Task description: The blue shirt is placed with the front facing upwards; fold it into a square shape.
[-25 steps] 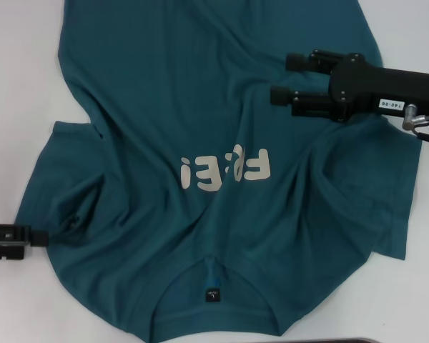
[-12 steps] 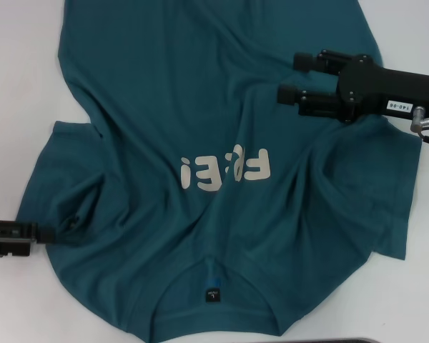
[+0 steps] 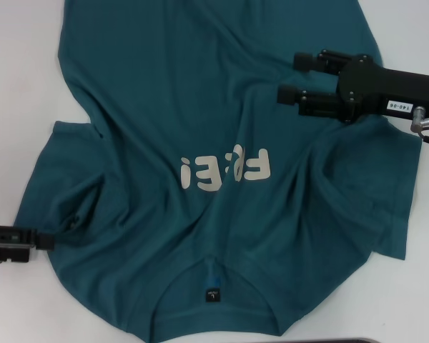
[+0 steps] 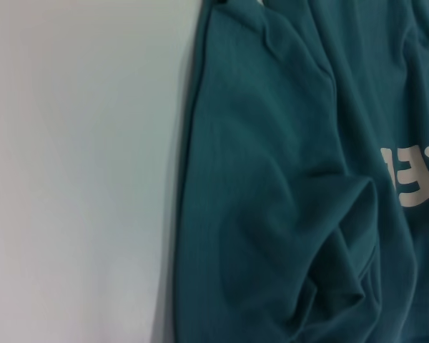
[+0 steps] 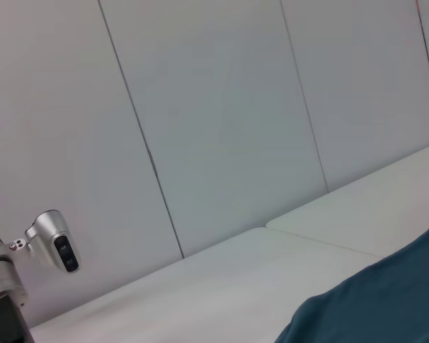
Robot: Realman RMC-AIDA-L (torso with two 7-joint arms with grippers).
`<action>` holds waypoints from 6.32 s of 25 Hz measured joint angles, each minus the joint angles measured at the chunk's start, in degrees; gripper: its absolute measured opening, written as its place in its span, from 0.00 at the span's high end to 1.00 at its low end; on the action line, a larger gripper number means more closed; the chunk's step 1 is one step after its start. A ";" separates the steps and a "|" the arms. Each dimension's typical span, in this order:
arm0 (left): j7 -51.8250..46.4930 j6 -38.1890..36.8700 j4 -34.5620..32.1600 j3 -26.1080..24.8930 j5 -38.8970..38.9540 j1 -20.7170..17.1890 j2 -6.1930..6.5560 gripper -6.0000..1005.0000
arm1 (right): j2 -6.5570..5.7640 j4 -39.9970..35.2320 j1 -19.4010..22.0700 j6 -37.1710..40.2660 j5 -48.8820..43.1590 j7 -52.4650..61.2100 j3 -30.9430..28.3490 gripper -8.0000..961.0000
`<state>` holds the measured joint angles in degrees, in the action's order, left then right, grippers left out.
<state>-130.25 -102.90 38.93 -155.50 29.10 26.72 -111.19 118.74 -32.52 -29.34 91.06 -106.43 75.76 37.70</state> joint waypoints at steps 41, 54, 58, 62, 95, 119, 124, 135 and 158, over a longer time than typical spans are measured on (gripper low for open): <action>-0.01 2.44 0.51 -0.06 -1.20 2.60 0.14 0.13 | 0.26 0.00 0.78 0.08 0.79 -0.76 -1.87 0.14; -0.68 3.33 0.22 0.02 -3.85 2.90 0.79 0.13 | 0.27 0.00 0.78 0.08 1.11 -0.79 -2.11 0.14; -0.75 3.97 0.12 0.02 -4.11 3.42 0.75 0.13 | 0.26 0.00 0.78 0.08 1.29 -0.79 -2.11 0.14; -0.77 4.55 0.10 0.05 -4.18 4.19 0.58 0.13 | 0.20 0.00 0.88 0.08 1.31 -0.79 -2.11 0.14; -3.06 7.54 0.98 0.75 -4.39 5.85 0.20 0.60 | 0.27 0.00 1.75 0.08 3.09 -1.38 -2.10 0.14; 3.83 3.40 3.17 -1.91 10.66 3.57 0.72 0.99 | 0.72 0.77 1.84 0.08 3.19 -2.29 -3.49 0.14; 5.15 3.69 4.84 -2.89 10.94 2.66 2.22 0.99 | 0.72 1.46 1.96 -0.11 3.50 -2.18 -3.56 0.14; 7.26 5.79 7.14 -5.31 6.70 1.35 4.28 0.99 | 0.79 3.71 1.48 -0.68 4.28 -2.05 -3.60 0.14; 7.29 6.63 10.11 -6.69 4.18 1.32 4.78 0.99 | 0.80 3.78 1.83 -0.80 4.30 -1.89 -3.60 0.14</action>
<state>-122.96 -96.27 49.04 -162.19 33.28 28.04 -106.41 119.53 -28.74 -27.51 90.26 -102.13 73.87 34.10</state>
